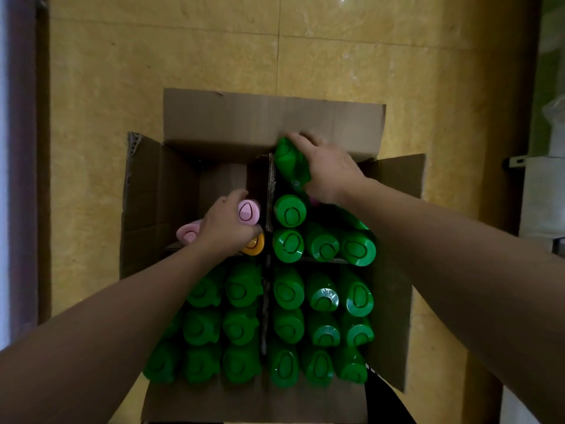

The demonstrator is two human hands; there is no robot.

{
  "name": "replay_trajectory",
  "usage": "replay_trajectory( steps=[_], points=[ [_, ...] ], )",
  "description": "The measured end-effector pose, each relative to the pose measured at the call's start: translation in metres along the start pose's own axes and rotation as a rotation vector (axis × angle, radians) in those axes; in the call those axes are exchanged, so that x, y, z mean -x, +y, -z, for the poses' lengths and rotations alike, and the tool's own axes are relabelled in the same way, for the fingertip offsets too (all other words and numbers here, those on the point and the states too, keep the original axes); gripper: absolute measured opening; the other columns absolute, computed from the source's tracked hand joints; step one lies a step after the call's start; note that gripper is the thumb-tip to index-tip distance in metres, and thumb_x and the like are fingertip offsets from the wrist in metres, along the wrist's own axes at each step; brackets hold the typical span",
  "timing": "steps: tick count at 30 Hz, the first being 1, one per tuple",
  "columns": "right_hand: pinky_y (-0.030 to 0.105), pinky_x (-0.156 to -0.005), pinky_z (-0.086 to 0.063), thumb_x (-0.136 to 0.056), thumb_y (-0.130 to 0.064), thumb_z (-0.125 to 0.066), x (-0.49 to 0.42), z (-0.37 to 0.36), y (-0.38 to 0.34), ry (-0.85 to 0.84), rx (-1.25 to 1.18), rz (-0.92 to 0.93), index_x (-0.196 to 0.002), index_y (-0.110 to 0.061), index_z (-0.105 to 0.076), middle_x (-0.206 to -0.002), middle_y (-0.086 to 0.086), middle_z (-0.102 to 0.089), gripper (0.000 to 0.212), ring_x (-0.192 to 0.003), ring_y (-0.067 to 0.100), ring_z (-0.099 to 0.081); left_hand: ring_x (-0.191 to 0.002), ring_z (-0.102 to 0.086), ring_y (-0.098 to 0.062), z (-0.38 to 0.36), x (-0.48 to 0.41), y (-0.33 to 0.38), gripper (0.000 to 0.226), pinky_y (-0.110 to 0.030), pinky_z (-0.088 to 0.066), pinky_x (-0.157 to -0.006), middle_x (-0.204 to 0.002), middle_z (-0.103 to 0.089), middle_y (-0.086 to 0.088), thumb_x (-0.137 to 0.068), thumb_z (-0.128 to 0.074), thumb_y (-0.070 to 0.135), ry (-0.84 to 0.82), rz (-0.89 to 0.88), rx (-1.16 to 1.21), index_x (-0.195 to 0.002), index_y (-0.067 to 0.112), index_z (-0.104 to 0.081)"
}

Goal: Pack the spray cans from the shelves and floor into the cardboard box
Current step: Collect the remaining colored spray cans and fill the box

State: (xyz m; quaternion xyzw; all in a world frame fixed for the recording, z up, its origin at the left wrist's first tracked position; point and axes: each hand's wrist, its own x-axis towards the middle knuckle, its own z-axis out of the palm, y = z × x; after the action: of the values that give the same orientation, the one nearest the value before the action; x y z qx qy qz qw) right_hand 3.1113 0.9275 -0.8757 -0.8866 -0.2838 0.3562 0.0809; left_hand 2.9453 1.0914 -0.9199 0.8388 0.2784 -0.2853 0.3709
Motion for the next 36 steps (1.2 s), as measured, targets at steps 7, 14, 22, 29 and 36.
replay_trajectory(
  steps=[7, 14, 22, 29, 36],
  points=[
    [0.037, -0.075, -0.044, -0.08, -0.021, -0.081, 0.028, 0.003, 0.01, 0.04, -0.009, 0.017, -0.125, -0.013, -0.039, -0.105, 0.007, -0.053, 0.062, -0.1, 0.03, -0.058, -0.119, -0.052, -0.029, 0.003, -0.003, 0.0, 0.082, -0.033, -0.039, -0.087, -0.133, -0.051, -0.009, -0.073, -0.085, 0.031, 0.023, -0.01, -0.041, -0.144, 0.02, -0.045],
    [0.042, -0.089, -0.052, -0.078, -0.025, -0.079, 0.06, -0.013, 0.031, -0.082, -0.043, -0.022, -0.14, -0.015, -0.046, -0.122, 0.013, -0.049, 0.07, -0.108, 0.034, -0.056, -0.125, -0.048, -0.028, -0.005, 0.0, 0.014, 0.078, -0.033, -0.039, -0.092, -0.14, -0.048, -0.009, -0.079, -0.082, 0.034, 0.0, -0.024, -0.128, -0.145, 0.018, -0.044],
    [0.04, -0.084, -0.054, -0.074, -0.034, -0.082, 0.071, -0.015, 0.038, -0.009, -0.12, -0.074, -0.131, -0.013, -0.054, -0.111, 0.007, -0.062, 0.067, -0.1, 0.027, -0.06, -0.13, -0.046, -0.032, -0.003, 0.007, 0.022, 0.091, -0.04, -0.04, -0.101, -0.146, -0.044, -0.013, -0.079, -0.082, 0.032, 0.004, -0.009, -0.145, -0.154, 0.016, -0.032],
    [0.046, -0.101, -0.049, -0.085, -0.052, -0.073, 0.077, -0.021, 0.023, -0.071, -0.035, -0.064, -0.148, -0.015, -0.043, -0.127, 0.011, -0.061, 0.079, -0.117, 0.029, -0.057, -0.137, -0.04, -0.032, 0.005, 0.016, 0.033, 0.092, -0.043, -0.039, -0.104, -0.153, -0.038, -0.012, -0.083, -0.079, 0.033, 0.002, -0.024, -0.154, -0.157, 0.02, -0.025],
    [0.045, -0.105, -0.048, -0.083, -0.041, -0.078, 0.097, 0.0, 0.01, 0.076, -0.262, -0.186, -0.15, -0.022, -0.042, -0.141, 0.006, -0.054, 0.078, -0.128, 0.027, -0.052, -0.143, -0.033, -0.032, 0.032, 0.039, 0.058, 0.089, -0.046, -0.034, -0.111, -0.158, -0.034, -0.009, -0.087, -0.075, 0.034, 0.044, -0.06, -0.122, -0.158, 0.023, -0.023]
  ],
)
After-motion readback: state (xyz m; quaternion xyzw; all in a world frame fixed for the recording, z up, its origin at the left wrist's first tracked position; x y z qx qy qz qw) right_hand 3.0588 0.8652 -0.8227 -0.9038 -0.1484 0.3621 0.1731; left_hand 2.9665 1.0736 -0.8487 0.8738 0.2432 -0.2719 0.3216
